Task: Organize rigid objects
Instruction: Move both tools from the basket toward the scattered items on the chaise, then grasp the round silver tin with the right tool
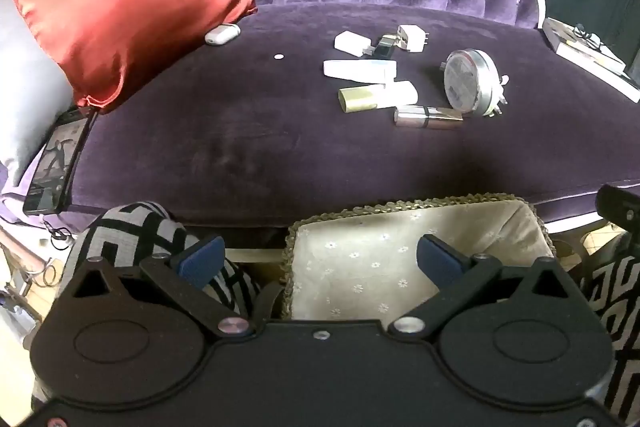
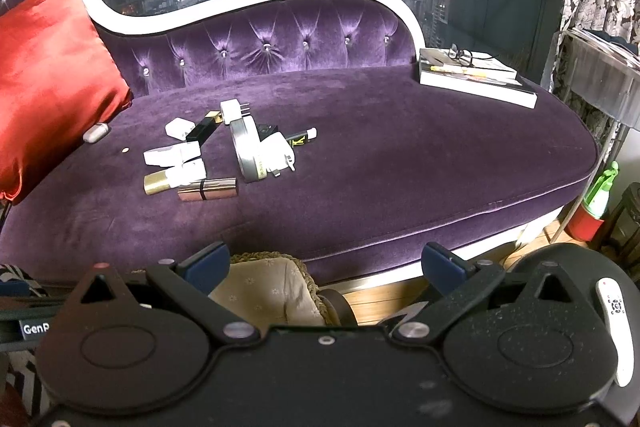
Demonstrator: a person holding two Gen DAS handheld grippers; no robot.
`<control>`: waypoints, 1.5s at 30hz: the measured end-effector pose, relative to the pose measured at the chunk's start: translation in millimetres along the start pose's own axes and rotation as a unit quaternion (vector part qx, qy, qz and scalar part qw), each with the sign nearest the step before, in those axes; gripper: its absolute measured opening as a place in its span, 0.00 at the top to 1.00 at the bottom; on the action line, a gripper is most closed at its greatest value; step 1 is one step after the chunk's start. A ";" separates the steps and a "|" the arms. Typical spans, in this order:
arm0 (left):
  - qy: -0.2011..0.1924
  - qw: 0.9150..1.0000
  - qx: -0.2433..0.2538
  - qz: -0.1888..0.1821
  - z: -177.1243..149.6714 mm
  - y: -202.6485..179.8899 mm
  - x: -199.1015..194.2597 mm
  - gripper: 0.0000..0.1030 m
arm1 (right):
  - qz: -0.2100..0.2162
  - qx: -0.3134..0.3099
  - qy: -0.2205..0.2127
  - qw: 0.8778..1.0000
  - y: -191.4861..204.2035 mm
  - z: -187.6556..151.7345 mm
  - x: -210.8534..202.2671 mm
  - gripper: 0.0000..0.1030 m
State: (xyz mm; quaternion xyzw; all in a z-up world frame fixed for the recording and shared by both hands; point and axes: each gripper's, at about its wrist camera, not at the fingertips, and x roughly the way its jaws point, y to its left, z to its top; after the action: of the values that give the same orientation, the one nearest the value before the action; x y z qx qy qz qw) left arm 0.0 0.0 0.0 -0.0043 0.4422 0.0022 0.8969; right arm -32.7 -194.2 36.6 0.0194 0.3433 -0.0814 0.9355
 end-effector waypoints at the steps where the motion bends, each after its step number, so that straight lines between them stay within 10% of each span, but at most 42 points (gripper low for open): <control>1: 0.001 1.000 0.001 0.003 0.1 -0.5 0.3 0.04 | 0.000 0.000 0.000 1.000 0.0 -0.5 -0.1 0.01; 24: -0.026 1.000 0.011 0.010 6.0 -2.9 -12.4 0.05 | -0.018 -0.024 -0.021 0.999 4.9 0.4 -4.7 0.01; 32: 0.004 1.000 0.008 -0.013 28.4 2.7 -1.8 0.05 | -0.015 -0.040 -0.031 0.999 4.7 9.7 -3.3 0.01; 45: -0.051 0.996 0.067 -0.006 94.4 -7.5 52.3 0.04 | 0.011 -0.074 -0.034 0.997 28.7 40.7 51.6 0.02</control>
State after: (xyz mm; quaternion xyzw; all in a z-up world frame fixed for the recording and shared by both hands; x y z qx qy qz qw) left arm 106.8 -6.6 16.1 0.0533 0.3949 -0.0324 0.9166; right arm 36.8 -176.8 33.8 -0.0492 0.3159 -0.0458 0.9464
